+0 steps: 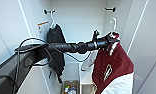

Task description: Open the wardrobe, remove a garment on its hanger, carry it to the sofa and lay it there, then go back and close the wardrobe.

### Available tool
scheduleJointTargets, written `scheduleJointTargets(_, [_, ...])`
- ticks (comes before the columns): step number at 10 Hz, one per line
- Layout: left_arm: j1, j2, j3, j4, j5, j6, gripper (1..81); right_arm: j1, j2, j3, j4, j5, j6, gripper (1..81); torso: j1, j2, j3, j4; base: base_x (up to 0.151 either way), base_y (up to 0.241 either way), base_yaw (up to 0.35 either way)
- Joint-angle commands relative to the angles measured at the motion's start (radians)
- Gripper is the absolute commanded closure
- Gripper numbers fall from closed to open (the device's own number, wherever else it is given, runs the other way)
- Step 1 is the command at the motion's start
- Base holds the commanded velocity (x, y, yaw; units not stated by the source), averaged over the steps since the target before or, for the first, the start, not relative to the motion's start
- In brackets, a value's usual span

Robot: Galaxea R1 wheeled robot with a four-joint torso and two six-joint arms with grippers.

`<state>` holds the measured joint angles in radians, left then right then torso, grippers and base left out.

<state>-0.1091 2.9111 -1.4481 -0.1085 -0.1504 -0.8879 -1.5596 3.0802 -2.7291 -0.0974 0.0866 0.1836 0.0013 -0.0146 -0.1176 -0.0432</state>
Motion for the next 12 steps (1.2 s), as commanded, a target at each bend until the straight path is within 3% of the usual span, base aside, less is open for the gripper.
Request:
scheduleJointTargets(1, [-0.194, -0.005, 0.017, 0.043, -0.100, 0.021, 81.1, 0.029, -0.001, 0.002, 0.007, -0.051, 0.000, 1.0, 0.000, 0.000, 0.000, 0.000, -0.140, 0.000, 0.000])
scheduleJointTargets(12, [-0.151, -0.030, 0.055, 0.076, -0.113, 0.023, 81.1, 0.031, -0.002, 0.002, 0.005, -0.051, 0.000, 1.0, 0.000, 0.000, 0.000, 0.000, -0.140, 0.000, 0.000])
